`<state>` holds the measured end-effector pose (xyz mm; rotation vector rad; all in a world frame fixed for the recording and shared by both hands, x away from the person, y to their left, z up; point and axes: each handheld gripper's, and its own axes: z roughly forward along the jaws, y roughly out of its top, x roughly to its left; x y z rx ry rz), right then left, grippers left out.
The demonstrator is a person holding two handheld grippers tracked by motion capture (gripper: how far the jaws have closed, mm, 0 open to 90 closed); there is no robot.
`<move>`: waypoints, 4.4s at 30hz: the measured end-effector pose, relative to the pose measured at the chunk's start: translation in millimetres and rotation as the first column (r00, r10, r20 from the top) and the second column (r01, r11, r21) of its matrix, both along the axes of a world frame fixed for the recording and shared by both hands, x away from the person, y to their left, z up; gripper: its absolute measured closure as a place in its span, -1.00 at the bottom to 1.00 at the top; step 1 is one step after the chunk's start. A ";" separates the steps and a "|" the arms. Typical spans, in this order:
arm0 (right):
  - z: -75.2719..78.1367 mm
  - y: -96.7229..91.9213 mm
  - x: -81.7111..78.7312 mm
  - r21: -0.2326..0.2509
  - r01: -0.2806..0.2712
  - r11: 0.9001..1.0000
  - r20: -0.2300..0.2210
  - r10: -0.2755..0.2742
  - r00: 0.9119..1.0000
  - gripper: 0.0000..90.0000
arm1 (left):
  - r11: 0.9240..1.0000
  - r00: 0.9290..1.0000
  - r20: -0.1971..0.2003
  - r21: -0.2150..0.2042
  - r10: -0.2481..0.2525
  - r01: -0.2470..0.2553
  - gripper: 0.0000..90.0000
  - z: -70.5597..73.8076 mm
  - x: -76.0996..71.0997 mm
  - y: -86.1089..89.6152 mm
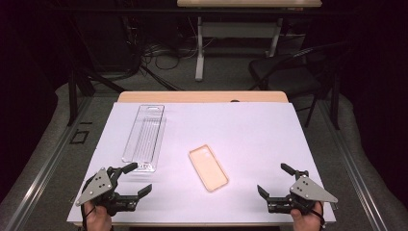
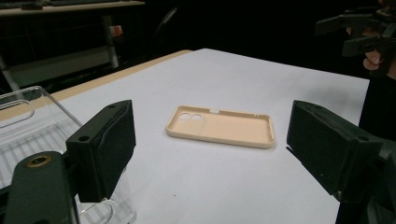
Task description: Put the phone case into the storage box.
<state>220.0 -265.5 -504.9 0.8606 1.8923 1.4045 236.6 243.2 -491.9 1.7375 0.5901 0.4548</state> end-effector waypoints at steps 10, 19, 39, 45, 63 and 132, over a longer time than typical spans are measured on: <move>8.6 10.7 5.7 -0.078 -0.012 0.997 -0.024 0.010 1.000 -1.00 | 0.999 0.997 -0.079 0.032 0.003 0.000 -0.64 7.1 9.0 -4.6; 18.2 19.1 12.8 -0.107 -0.011 0.994 -0.063 0.004 0.998 -0.99 | 0.997 0.990 -0.143 0.078 0.000 0.011 -0.64 17.4 21.7 -19.0; 53.8 46.0 41.2 -0.095 -0.019 0.995 -0.102 0.009 0.995 -0.99 | 0.995 0.979 -0.196 0.060 -0.062 0.075 -0.64 63.5 61.3 -49.4; 63.7 52.9 51.8 -0.091 -0.025 0.996 -0.136 0.013 0.991 -0.99 | 0.994 0.980 -0.187 0.063 -0.072 0.085 -0.64 76.4 71.5 -56.2; 71.7 81.7 89.3 -0.109 -0.050 0.993 -0.222 0.024 0.975 -0.99 | 0.992 0.974 -0.226 0.111 -0.033 0.059 -0.64 77.5 110.7 -74.9; 9.2 124.0 135.3 -0.174 -0.037 0.984 -0.464 -0.049 0.885 -0.06 | 0.996 0.930 -0.365 0.059 -0.038 0.064 -0.63 34.1 132.9 -70.9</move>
